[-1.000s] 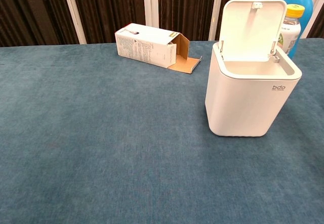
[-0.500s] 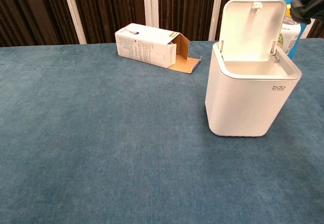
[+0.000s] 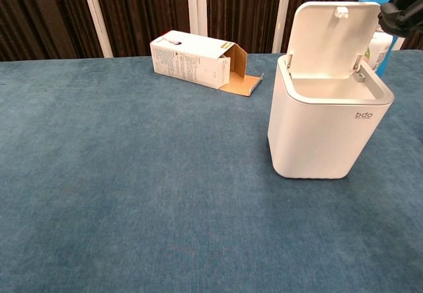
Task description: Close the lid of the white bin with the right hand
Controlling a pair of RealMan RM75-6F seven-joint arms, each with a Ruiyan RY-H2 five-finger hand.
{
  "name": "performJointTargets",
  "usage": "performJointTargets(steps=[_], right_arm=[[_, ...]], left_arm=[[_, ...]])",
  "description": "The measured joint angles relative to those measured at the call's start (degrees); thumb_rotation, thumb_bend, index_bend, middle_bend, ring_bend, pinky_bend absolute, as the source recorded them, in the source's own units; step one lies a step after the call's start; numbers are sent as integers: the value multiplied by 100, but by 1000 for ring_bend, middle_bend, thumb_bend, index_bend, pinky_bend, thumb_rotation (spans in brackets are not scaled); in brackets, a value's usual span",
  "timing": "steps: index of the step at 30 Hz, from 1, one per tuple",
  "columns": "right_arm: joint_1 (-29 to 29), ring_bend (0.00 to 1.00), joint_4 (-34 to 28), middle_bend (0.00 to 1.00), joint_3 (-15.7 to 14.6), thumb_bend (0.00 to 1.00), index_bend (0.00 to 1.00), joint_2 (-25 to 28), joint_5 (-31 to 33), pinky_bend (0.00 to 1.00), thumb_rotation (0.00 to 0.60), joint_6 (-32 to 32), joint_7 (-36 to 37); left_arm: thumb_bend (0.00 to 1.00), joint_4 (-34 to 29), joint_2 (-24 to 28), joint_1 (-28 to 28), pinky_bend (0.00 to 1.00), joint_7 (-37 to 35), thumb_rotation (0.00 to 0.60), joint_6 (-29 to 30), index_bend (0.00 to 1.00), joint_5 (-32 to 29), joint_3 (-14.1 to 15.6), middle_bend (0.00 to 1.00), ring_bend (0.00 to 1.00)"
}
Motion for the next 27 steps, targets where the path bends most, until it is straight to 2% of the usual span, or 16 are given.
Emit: performJointTargets(steps=[7, 17, 27], right_arm=[[-178, 817, -353, 756, -344, 755, 235, 143, -353, 745, 600, -8, 35], [-418, 818, -445, 755, -837, 754, 235, -109, -847, 745, 600, 110, 16], [-543, 818, -505, 756, -1127, 755, 235, -374, -1131, 745, 600, 219, -58]], left_arm=[[0, 0, -9, 10, 0, 27, 600, 34, 0, 42, 11, 0, 0], [0, 26, -30, 20, 0, 55, 600, 76, 0, 74, 10, 0, 0], [0, 37, -37, 23, 0, 66, 600, 87, 0, 88, 12, 0, 0]])
